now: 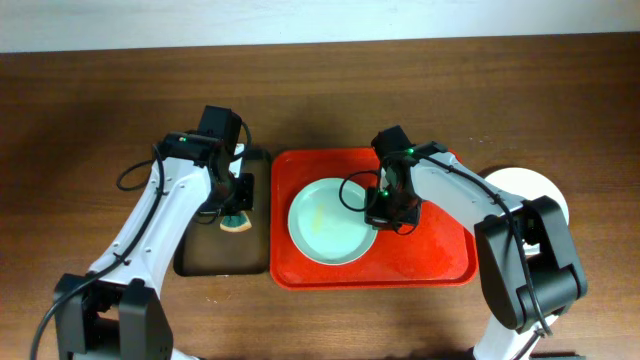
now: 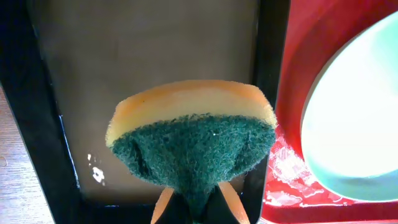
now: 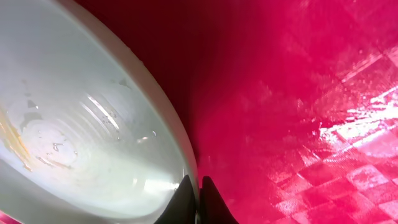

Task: Clean dirty plates on tray and stack at the side
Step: 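Lift the sponge with the left gripper and carry it toward the plate, then scrub the pale green plate with the sponge while the right gripper holds it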

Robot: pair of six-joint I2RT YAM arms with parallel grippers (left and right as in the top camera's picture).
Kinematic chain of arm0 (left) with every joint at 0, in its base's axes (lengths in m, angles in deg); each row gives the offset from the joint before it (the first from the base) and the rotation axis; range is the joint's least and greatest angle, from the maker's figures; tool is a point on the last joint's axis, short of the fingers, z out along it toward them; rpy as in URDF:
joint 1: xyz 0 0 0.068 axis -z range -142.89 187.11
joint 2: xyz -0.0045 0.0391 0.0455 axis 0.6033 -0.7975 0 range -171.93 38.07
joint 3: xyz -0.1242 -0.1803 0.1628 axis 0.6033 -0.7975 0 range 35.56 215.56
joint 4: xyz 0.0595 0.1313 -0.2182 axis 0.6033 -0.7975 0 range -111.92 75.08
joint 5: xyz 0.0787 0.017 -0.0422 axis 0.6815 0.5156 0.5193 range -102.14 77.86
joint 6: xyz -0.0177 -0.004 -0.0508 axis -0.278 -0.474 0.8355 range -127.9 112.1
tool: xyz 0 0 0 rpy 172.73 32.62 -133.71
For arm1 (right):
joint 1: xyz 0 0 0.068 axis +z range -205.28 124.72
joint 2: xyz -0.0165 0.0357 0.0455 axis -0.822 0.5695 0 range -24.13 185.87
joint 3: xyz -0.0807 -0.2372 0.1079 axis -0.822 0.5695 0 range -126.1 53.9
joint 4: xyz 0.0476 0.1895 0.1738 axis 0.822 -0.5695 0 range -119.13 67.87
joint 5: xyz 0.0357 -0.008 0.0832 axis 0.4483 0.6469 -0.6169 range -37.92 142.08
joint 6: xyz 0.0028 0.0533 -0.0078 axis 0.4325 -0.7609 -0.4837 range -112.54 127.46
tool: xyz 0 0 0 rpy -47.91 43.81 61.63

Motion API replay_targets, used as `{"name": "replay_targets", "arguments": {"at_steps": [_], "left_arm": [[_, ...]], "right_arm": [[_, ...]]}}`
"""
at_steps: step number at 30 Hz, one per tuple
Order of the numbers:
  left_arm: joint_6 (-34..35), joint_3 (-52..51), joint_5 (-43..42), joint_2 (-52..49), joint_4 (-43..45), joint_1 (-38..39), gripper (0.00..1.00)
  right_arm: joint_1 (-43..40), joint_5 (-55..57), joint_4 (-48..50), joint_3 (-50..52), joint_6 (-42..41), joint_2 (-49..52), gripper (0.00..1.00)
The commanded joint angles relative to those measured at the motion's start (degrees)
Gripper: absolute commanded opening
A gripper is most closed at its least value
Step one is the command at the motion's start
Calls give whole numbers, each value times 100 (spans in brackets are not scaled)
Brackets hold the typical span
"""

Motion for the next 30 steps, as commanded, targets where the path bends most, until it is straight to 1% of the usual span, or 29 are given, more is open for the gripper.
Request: {"name": "replay_targets", "arguments": {"at_steps": [1, 5, 8, 11, 12, 13, 16, 19, 20, 22, 27, 30], "left_arm": [[-42, 57, -42, 68, -13, -9, 0], [-22, 57, -42, 66, 37, -9, 0], [-22, 57, -46, 66, 236, -9, 0], [-2, 57, -439, 66, 378, 83, 0], [0, 57, -538, 66, 481, 175, 0], [103, 57, -627, 63, 605, 302, 0], [527, 57, -734, 20, 848, 715, 0], [761, 57, -732, -87, 986, 1224, 0], [761, 57, -723, -170, 1025, 1366, 0], [984, 57, -487, -407, 1029, 1508, 0], [1019, 57, -433, -1189, 1447, 1523, 0], [1014, 57, -428, -1405, 1567, 1523, 0]], "right_arm": [[4, -9, -11, 9, 179, 83, 4], [4, -149, 118, 9, 238, 83, 4], [4, -203, 155, 11, 236, 83, 4], [4, -332, 157, 11, 260, 83, 4], [4, -573, 188, 11, 533, 83, 4], [4, -632, 203, 11, 581, 83, 4], [4, -629, 251, 11, 531, 83, 4], [4, -625, 444, 35, 472, 83, 4], [4, -623, 568, 85, 470, 83, 4], [4, -619, 634, 170, 472, 83, 4], [4, -603, 647, 173, 472, 83, 4], [7, -581, 680, 173, 474, 83, 4]]}}
